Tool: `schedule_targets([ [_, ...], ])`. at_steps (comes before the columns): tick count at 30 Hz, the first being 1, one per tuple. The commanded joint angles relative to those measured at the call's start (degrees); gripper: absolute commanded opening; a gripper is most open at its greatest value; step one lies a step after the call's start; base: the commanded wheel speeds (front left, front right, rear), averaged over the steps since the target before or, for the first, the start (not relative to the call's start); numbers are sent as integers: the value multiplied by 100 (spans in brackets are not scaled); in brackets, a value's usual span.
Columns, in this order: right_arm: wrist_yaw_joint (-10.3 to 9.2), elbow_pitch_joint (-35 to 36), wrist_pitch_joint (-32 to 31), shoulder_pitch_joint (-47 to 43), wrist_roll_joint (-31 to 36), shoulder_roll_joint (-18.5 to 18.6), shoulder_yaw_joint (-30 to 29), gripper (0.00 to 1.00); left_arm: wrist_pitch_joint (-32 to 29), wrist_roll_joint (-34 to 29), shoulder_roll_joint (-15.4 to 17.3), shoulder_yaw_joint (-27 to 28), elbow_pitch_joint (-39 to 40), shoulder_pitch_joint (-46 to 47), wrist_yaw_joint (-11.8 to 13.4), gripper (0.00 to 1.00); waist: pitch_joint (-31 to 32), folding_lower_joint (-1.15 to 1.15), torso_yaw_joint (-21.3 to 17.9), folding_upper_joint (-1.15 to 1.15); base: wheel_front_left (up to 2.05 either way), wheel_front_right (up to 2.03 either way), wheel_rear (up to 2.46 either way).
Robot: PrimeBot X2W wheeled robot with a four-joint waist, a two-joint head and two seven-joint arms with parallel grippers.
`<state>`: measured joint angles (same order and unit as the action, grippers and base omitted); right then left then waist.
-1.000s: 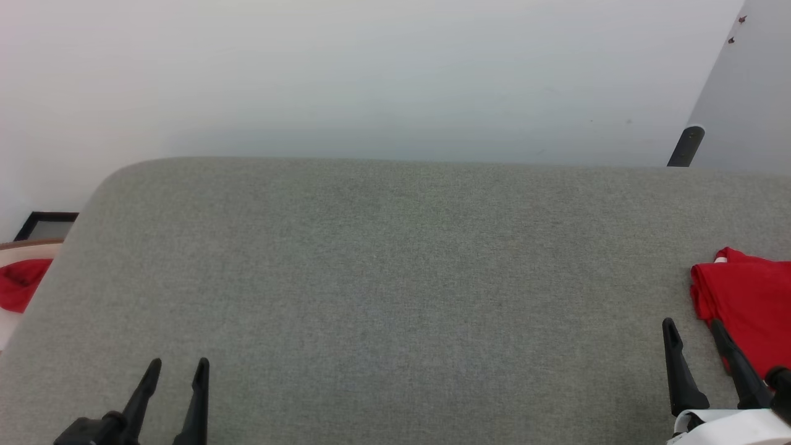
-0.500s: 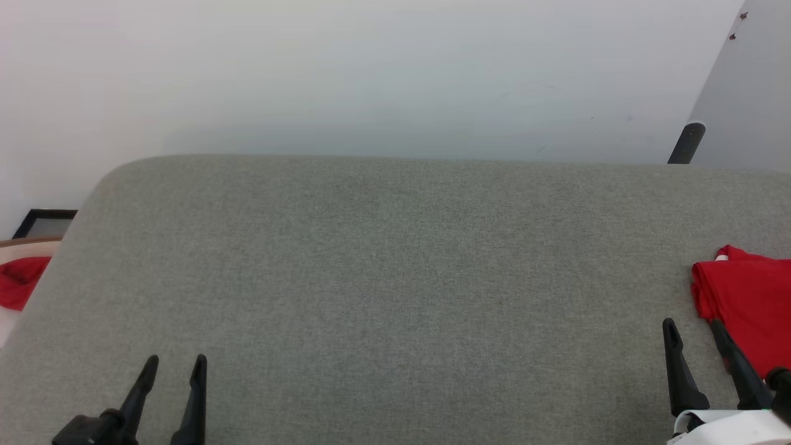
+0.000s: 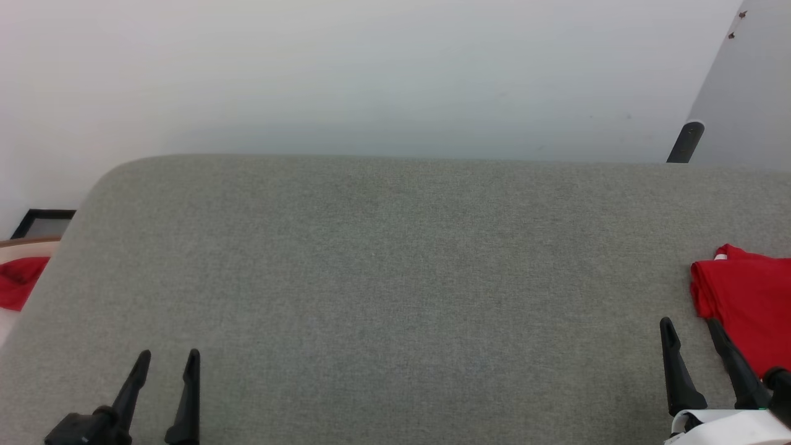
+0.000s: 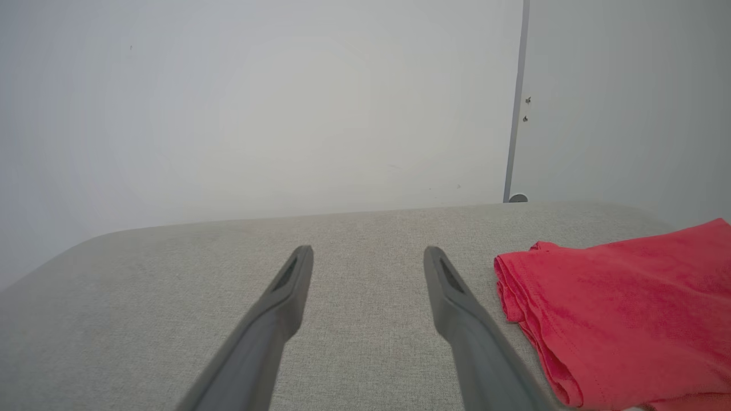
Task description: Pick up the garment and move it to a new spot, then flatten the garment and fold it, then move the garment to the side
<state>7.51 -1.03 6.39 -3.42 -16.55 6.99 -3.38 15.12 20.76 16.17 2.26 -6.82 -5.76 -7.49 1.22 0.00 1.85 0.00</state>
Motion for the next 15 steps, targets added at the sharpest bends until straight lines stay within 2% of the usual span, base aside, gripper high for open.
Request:
schedule_targets([
  [1, -5, 23, 23, 19, 17, -11, 2, 100, -6, -34, -25, 8, 12, 34, 4, 100, 2, 0, -4, 0, 0, 0, 0],
  [6, -5, 51, -4, 67, 3, -23, 74, 100, -5, -145, -58, 111, 62, 26, 4, 100, -8, 0, -35, 0, 0, 0, 0],
  [7, 0, 32, -5, 40, 0, -8, 71, 0, 0, -136, -59, 120, 65, -2, 0, 0, -7, 0, -35, 0, 0, 0, 0],
  [11, 0, -184, -12, -57, -15, -62, 75, 0, -2, -101, -211, 58, -144, -91, 0, 0, -8, 0, -38, 0, 0, 0, 0],
  [15, 0, -248, -87, 6, -441, -81, 49, 0, -123, 310, -272, 80, -175, -15, 0, 0, -12, 0, -43, 0, 0, 0, 0],
])
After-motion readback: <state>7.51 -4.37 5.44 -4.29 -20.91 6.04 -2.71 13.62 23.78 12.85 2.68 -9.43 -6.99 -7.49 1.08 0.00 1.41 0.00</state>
